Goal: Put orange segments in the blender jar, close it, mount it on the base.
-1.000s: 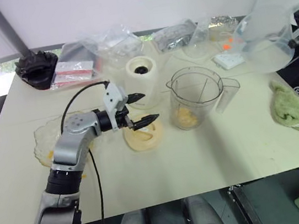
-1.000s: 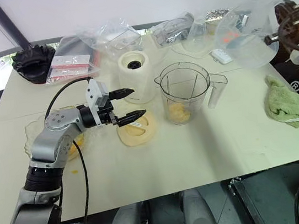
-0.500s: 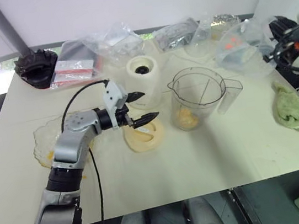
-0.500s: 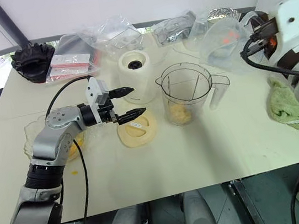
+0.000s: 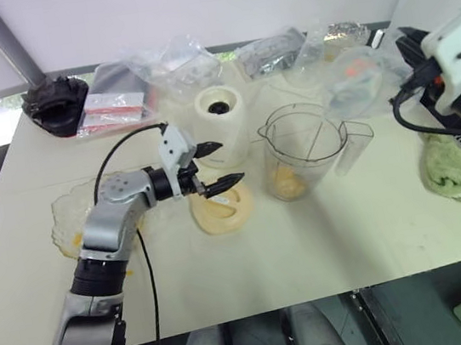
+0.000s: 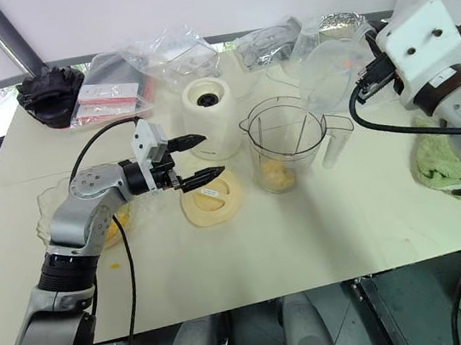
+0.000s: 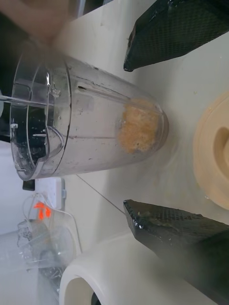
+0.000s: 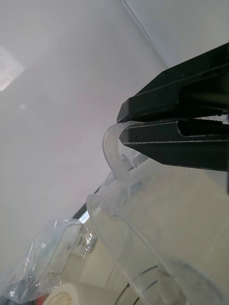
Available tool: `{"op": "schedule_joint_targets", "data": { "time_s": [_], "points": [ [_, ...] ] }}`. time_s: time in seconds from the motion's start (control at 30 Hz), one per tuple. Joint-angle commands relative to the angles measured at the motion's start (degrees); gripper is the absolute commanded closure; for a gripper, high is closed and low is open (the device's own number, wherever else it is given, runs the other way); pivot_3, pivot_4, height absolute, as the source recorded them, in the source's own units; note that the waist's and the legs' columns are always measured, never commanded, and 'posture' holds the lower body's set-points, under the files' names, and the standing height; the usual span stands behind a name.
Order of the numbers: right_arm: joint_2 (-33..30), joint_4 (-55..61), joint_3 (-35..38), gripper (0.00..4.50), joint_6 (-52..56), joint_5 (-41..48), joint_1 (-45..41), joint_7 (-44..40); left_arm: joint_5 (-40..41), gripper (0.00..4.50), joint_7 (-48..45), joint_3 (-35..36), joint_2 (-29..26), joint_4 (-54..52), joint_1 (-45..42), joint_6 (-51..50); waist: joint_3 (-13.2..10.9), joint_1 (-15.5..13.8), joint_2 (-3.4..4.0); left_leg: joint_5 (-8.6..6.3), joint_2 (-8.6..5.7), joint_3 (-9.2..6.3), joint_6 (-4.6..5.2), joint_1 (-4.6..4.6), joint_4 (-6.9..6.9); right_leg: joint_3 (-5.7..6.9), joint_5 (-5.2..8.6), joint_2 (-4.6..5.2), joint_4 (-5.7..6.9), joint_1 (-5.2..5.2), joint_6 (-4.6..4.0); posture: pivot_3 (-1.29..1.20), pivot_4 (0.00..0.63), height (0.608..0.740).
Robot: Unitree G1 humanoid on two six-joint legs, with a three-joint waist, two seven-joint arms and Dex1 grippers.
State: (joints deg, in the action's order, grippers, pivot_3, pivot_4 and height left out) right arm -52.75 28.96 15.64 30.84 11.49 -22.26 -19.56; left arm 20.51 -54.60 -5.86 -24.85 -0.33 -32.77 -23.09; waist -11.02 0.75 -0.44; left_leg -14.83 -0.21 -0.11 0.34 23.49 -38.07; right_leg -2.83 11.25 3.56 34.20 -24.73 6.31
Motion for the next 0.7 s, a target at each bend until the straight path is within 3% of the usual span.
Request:
{"op": "schedule_joint_targets", "data": {
  "time_s": [0.03,0.47,0.7],
  "points": [
    [1.3,1.4,2.9,4.47,0.1,0.1,-1.3,0.3,0.2,0.00,0.1,0.6,-0.3,-2.0,-0.5,1.0,0.0,0.0,0.00,0.00,0.00,0.01,0.00,0.00,0.00,0.00,0.00,0.00,0.00,0.00,0.00,0.00,0.150,0.740],
    [19.3,-0.2,23.6,4.47,25.5,18.3,-10.8,13.3,-0.8,0.00,0.0,-0.1,0.5,-0.1,-1.6,2.5,0.0,-0.1,-0.04,0.00,0.02,-0.06,0.00,-0.02,-0.01,0.01,-0.02,0.00,0.06,0.02,0.01,0.00,0.150,0.740],
    [23.9,-8.2,32.4,4.47,21.5,18.8,-9.3,19.4,-1.4,0.00,-0.6,-0.1,0.4,0.7,-1.8,2.9,0.0,0.0,-0.02,0.00,-0.01,-0.02,0.00,-0.02,-0.01,0.00,-0.03,0.01,0.06,0.02,0.03,0.00,0.150,0.740]
  ]
}}
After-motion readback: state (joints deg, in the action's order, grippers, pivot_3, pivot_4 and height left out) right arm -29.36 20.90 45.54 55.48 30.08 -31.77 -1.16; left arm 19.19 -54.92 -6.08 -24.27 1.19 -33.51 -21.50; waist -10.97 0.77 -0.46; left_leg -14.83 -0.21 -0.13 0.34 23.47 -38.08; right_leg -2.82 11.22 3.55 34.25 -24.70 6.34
